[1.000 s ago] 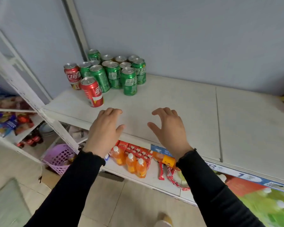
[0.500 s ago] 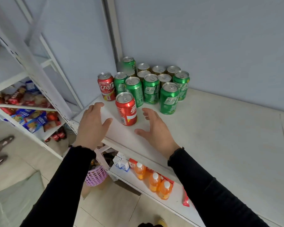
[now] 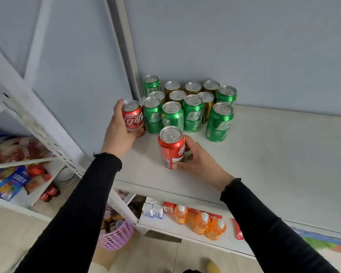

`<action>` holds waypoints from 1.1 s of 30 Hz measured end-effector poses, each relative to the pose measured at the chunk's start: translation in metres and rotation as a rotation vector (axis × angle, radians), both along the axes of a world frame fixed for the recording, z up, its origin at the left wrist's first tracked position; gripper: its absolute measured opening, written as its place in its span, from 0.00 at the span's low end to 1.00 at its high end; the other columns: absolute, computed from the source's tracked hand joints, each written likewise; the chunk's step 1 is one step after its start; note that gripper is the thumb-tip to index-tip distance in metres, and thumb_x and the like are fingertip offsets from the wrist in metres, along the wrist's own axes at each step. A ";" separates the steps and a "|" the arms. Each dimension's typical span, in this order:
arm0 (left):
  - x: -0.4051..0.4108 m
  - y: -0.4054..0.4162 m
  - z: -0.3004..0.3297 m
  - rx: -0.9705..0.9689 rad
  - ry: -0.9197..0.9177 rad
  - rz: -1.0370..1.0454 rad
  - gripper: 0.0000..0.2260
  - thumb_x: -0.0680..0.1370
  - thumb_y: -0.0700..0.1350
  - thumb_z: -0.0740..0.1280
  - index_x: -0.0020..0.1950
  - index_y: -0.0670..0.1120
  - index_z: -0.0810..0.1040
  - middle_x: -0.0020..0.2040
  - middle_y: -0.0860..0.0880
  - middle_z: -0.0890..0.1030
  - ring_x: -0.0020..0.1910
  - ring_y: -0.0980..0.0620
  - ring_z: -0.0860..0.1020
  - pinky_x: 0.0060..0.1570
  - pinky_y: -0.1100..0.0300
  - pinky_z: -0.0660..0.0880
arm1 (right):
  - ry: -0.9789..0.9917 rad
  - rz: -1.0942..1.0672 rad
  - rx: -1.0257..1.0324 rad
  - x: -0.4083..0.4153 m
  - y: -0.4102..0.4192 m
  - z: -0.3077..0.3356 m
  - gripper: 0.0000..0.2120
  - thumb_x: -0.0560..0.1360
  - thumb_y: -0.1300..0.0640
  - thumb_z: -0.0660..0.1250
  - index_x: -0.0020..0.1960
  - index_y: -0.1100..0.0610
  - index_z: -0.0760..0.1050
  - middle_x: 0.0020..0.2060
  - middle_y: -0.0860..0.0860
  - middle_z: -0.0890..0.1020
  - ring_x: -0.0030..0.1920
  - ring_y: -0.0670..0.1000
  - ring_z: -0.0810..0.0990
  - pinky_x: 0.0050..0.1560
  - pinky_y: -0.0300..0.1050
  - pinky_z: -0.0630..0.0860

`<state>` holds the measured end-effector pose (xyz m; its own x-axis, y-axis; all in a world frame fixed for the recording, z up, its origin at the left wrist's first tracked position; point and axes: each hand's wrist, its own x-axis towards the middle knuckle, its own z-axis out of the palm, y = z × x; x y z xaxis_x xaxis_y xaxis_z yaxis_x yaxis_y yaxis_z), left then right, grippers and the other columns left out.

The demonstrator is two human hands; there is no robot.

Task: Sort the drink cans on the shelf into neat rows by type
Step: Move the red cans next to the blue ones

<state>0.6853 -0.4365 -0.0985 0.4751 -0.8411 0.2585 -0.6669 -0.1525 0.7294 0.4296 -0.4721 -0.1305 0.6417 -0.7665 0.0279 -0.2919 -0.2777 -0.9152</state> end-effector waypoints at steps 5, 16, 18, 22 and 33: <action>0.005 0.001 -0.005 -0.117 -0.009 -0.041 0.36 0.72 0.41 0.77 0.73 0.57 0.60 0.65 0.50 0.77 0.59 0.48 0.78 0.56 0.52 0.77 | -0.051 -0.130 0.003 0.009 0.016 0.000 0.34 0.65 0.52 0.81 0.68 0.50 0.71 0.58 0.48 0.82 0.54 0.47 0.82 0.55 0.47 0.80; -0.070 0.051 -0.010 -0.150 0.093 -0.263 0.39 0.70 0.47 0.79 0.74 0.63 0.61 0.71 0.53 0.72 0.63 0.49 0.78 0.58 0.45 0.80 | -0.162 -0.493 0.002 -0.048 0.046 0.003 0.31 0.66 0.53 0.81 0.65 0.50 0.71 0.53 0.40 0.81 0.51 0.37 0.80 0.50 0.35 0.79; -0.102 0.047 -0.006 -0.146 0.081 -0.321 0.40 0.70 0.48 0.79 0.74 0.62 0.60 0.72 0.53 0.72 0.64 0.50 0.78 0.59 0.46 0.79 | -0.153 -0.549 -0.024 -0.076 0.048 0.006 0.31 0.67 0.51 0.80 0.65 0.49 0.71 0.54 0.41 0.81 0.52 0.38 0.80 0.51 0.36 0.79; -0.185 0.031 -0.002 -0.139 0.098 -0.457 0.39 0.70 0.48 0.79 0.74 0.62 0.61 0.71 0.54 0.73 0.64 0.52 0.77 0.60 0.46 0.79 | -0.152 -0.670 -0.064 -0.157 0.053 0.009 0.31 0.67 0.50 0.80 0.66 0.50 0.71 0.55 0.42 0.81 0.54 0.40 0.80 0.50 0.34 0.78; -0.492 -0.011 0.004 -0.099 0.183 -0.705 0.39 0.70 0.45 0.80 0.73 0.60 0.62 0.64 0.57 0.74 0.56 0.63 0.78 0.48 0.74 0.75 | -0.068 -0.947 -0.113 -0.464 0.068 0.011 0.29 0.66 0.51 0.80 0.63 0.47 0.72 0.52 0.41 0.82 0.51 0.37 0.80 0.45 0.27 0.74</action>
